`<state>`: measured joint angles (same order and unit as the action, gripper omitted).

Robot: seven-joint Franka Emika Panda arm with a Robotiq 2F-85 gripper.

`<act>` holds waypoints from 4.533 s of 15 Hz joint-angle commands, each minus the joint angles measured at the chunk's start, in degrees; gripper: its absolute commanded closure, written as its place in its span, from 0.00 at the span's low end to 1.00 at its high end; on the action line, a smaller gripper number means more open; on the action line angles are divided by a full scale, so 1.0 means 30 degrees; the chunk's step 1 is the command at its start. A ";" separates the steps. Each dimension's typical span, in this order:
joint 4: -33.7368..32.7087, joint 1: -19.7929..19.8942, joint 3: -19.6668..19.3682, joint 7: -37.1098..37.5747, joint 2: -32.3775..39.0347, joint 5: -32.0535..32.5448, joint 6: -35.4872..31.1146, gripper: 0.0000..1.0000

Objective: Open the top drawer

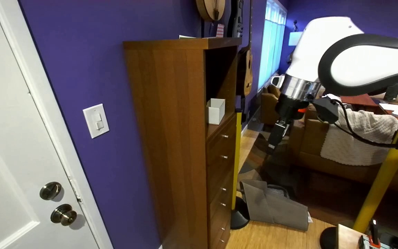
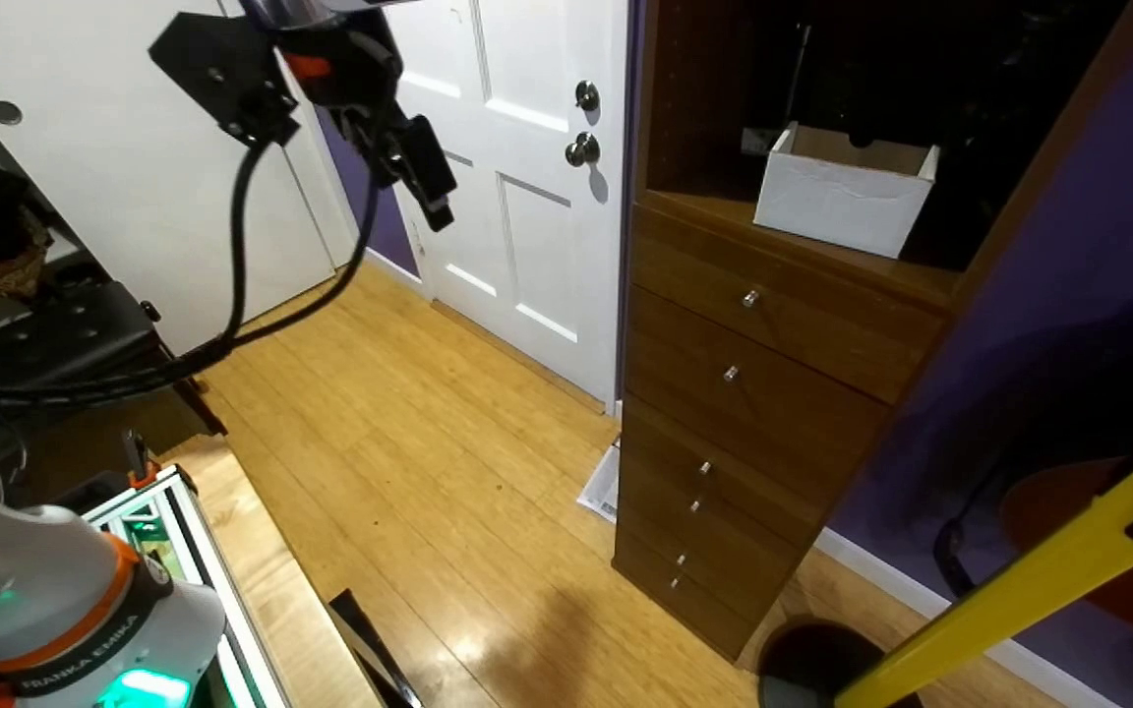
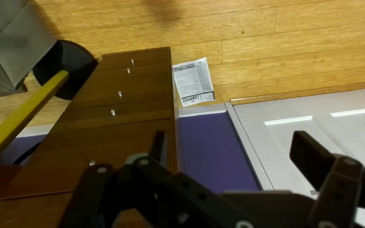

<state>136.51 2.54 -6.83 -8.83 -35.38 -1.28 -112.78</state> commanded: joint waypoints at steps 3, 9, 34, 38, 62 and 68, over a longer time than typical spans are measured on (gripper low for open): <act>-0.1549 0.0225 -0.1659 -0.3117 0.4142 0.0340 -0.3004 0.00; -0.3713 0.0780 -0.2610 -0.5610 0.7959 0.0093 -0.4961 0.00; -0.8461 0.2306 -0.2354 -0.7649 1.3272 -0.0595 -0.4122 0.00; -0.9847 0.2919 -0.2014 -0.7530 1.4948 -0.1054 -0.4366 0.00; -1.4736 0.5203 0.0277 -0.7580 1.9525 -0.2903 -0.5433 0.98; -1.4334 0.5288 0.0288 -0.7734 1.9129 -0.2532 -0.4280 0.96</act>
<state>93.64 17.41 -6.65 -31.79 21.93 -9.01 -128.36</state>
